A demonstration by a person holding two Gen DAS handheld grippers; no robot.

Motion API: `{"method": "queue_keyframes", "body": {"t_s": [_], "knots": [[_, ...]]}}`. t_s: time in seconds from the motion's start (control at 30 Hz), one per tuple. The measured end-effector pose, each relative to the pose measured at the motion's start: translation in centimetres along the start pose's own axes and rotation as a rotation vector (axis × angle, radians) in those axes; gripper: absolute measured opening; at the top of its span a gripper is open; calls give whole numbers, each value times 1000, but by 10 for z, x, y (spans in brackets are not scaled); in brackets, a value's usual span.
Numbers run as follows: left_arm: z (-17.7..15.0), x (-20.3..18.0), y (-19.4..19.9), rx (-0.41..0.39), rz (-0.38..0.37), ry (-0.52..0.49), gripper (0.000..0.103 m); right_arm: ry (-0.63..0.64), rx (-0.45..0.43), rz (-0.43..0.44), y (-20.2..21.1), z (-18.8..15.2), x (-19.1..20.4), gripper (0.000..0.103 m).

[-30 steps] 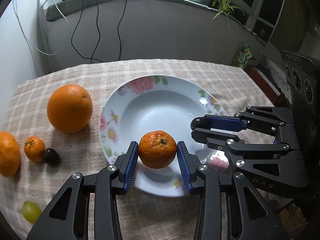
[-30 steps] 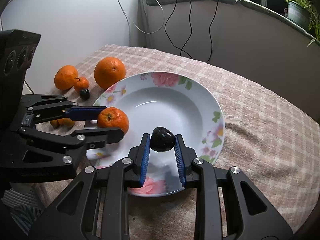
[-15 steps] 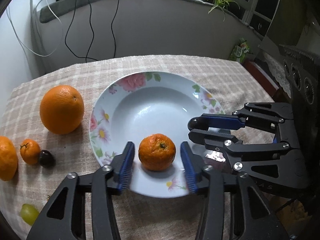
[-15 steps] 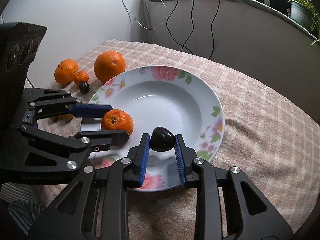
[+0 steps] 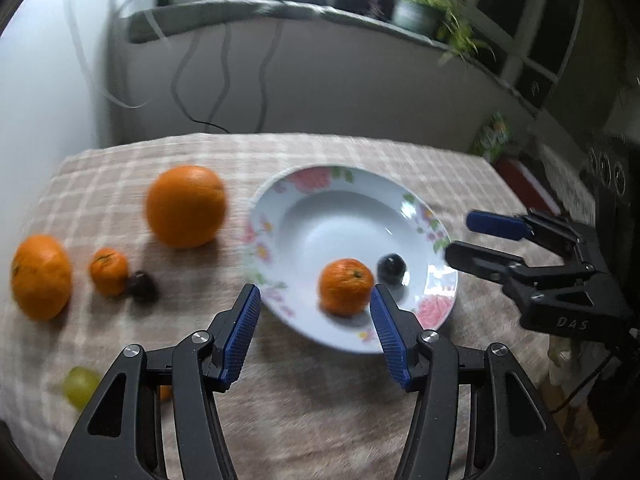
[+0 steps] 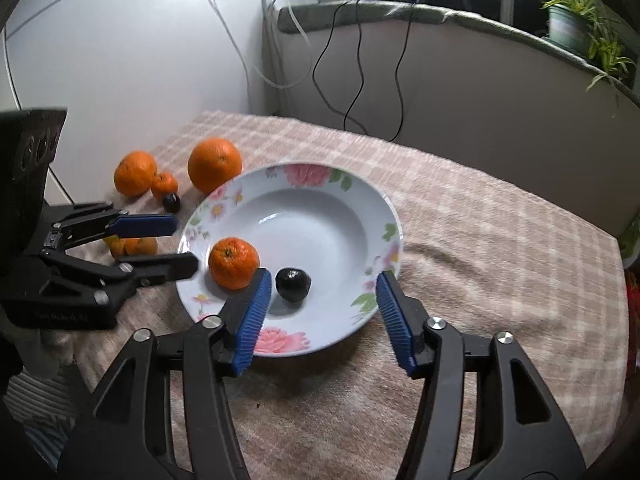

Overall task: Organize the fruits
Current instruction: 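Withdraw both tools from the plate toward the remaining fruit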

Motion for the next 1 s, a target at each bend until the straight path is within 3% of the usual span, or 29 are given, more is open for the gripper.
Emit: {"method": "queue_keyframes", "body": {"t_s": [0.4,0.5,0.6,0.77,1.0], "knots": [[-19,48,62,-74,91,125,57,-5,-62,66,33,19,25,79],[-20,60,73,-93,109,155,70,-10,-62,95,35,27,35,87],[-16,68,80,-103,129,164,76,2,-45,109,34,38,43,95],[-1,74,79,-119,124,147,80,28,-4,136,20,63,54,95],[24,73,47,-81,89,91,80,-35,95,266,-19,101,61,95]]}}
Point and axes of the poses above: each gripper's, at about its wrist camera, not at the fingertips, and y roughly against the way its jaws point, x to its left, z to its top, the point moved 2 cm from there along -y, roughly the way its jaws point, and after that the axes turned 12 degrees about -z, right-handed, at the moved point
